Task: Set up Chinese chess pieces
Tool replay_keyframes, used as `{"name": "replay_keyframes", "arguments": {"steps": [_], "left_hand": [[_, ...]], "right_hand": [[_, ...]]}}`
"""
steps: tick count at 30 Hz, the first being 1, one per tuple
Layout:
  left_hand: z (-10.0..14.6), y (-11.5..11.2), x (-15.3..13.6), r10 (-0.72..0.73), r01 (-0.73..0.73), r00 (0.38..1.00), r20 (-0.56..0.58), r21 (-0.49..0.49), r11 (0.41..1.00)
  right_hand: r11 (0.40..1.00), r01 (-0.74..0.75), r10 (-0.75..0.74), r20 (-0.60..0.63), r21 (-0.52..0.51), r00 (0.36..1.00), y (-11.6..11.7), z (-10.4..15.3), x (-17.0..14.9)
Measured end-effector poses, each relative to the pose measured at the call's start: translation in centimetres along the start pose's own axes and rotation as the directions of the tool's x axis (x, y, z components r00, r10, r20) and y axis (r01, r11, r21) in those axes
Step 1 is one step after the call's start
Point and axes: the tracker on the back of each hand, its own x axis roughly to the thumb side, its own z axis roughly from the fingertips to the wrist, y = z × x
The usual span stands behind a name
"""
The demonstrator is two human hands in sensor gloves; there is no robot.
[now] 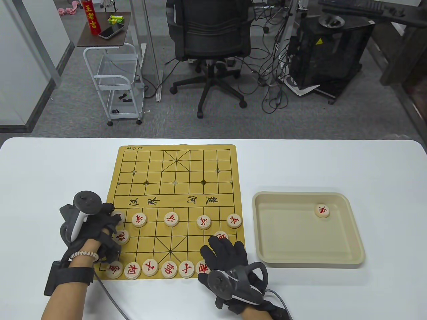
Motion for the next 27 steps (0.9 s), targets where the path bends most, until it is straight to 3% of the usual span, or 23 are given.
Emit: {"name": "replay_keyframes", "arguments": {"steps": [6, 10, 21, 27], "left_hand": [[-2.1, -1.3, -0.9, -0.115, 0.112, 0.990, -0.087, -0.037, 0.993], [-2.6, -1.7, -1.2, -0.093, 0.088, 0.990, -0.105, -0.047, 0.995], [-2.3, -2.3, -0.8, -0.252, 0.255, 0.957, -0.142, 0.006, 0.967], [-1.6, -2.2, -0.7, -0.235, 0.239, 0.965, -0.114, 0.027, 0.971]], "right_hand": [[1.000, 0.001, -0.001, -0.006, -0.004, 1.000, 0.0, -0.1, -0.1], [1.000, 0.002, -0.002, -0.008, -0.001, 1.000, -0.1, -0.1, -0.1], [1.000, -0.001, 0.001, -0.016, -0.006, 1.000, -0.1, -0.2, -0.1], [1.000, 0.001, -0.001, -0.023, -0.006, 1.000, -0.1, -0.2, -0.3]]}}
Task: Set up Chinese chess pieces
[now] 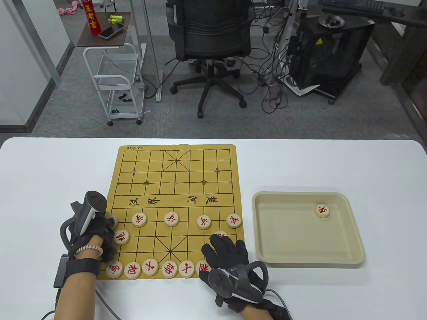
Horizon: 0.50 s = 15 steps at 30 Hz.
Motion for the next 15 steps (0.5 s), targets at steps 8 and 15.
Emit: {"name": "replay_keyframes", "arguments": {"steps": [8, 15], "left_hand": [[5.7, 3.9, 2.3, 0.061, -0.124, 0.959, 0.277, 0.214, 0.969], [14.1, 4.3, 4.9, -0.001, -0.243, 0.785, 0.620, 0.309, 0.919]], "right_hand": [[1.000, -0.004, 0.004, -0.012, 0.001, 1.000, 0.0, -0.1, -0.2], [1.000, -0.004, 0.004, -0.030, -0.002, 1.000, -0.1, -0.2, -0.5]]}}
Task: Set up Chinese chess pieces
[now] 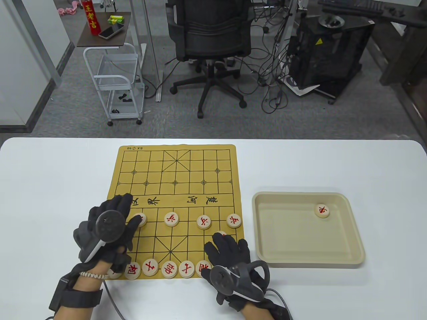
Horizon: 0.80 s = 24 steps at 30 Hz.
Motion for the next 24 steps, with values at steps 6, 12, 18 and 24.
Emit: {"name": "replay_keyframes", "arguments": {"steps": [6, 12, 18, 24], "left_hand": [[4.3, -1.7, 3.3, -0.165, 0.154, 0.966, 0.198, 0.069, 0.986], [5.5, -3.9, 2.6, -0.250, 0.247, 0.945, 0.209, 0.042, 0.968], [6.0, -3.5, 1.7, -0.205, 0.205, 0.963, 0.177, 0.018, 0.978], [6.0, -3.4, 1.8, -0.195, 0.195, 0.965, 0.175, 0.016, 0.981]], "right_hand": [[1.000, 0.000, 0.000, -0.016, -0.001, 1.000, 0.0, 0.1, -0.3], [1.000, -0.004, 0.004, -0.027, 0.002, 1.000, 0.0, 0.1, -0.4], [1.000, -0.011, 0.011, -0.030, 0.016, 0.999, 0.2, 0.0, -0.4], [0.998, 0.047, -0.045, -0.079, 0.030, 0.996, -0.5, -0.2, -1.3]]}}
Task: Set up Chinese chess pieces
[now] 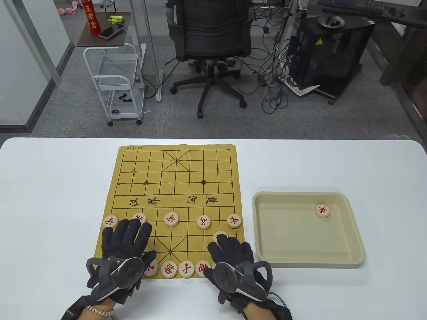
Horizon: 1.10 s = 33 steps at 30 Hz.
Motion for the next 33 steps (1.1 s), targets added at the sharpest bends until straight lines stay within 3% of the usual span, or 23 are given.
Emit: {"name": "replay_keyframes", "arguments": {"steps": [5, 7, 11, 14, 19, 22, 24, 33], "left_hand": [[0.0, -0.1, 0.0, -0.002, 0.002, 1.000, 0.005, -0.007, 1.000], [-0.1, -0.2, -0.2, 0.007, -0.007, 1.000, -0.006, -0.011, 1.000], [-0.2, -0.2, -0.5, 0.012, -0.013, 1.000, -0.018, -0.015, 1.000], [-0.2, -0.2, -0.5, 0.013, -0.013, 1.000, -0.023, -0.019, 1.000], [-0.2, -0.1, -0.5, 0.014, -0.015, 1.000, -0.027, -0.028, 1.000], [-0.3, -0.1, -0.4, 0.015, -0.016, 0.999, -0.028, -0.034, 0.999], [-0.3, -0.2, -0.4, 0.010, -0.012, 0.999, -0.032, -0.044, 0.999], [-0.4, -0.3, -0.4, 0.007, -0.009, 0.999, -0.044, -0.054, 0.999]], "right_hand": [[0.998, -0.012, 0.002, -0.165, -0.059, 0.986, -3.2, -1.9, -4.6], [0.997, -0.029, 0.009, -0.266, -0.071, 0.964, -4.9, -3.1, -7.9], [0.981, -0.192, 0.180, -0.400, 0.010, 0.899, -7.1, -5.0, -13.3], [0.978, -0.201, 0.205, -0.500, 0.062, 0.841, -7.8, -6.3, -17.4], [0.971, -0.112, 0.226, -0.651, 0.213, 0.725, -6.6, -8.3, -23.8], [0.959, -0.074, 0.245, -0.674, 0.273, 0.697, -5.5, -8.8, -25.3], [0.919, -0.075, 0.334, -0.663, 0.387, 0.670, -4.3, -9.4, -26.4], [0.919, -0.022, 0.318, -0.704, 0.395, 0.635, -1.9, -10.4, -28.9]]}}
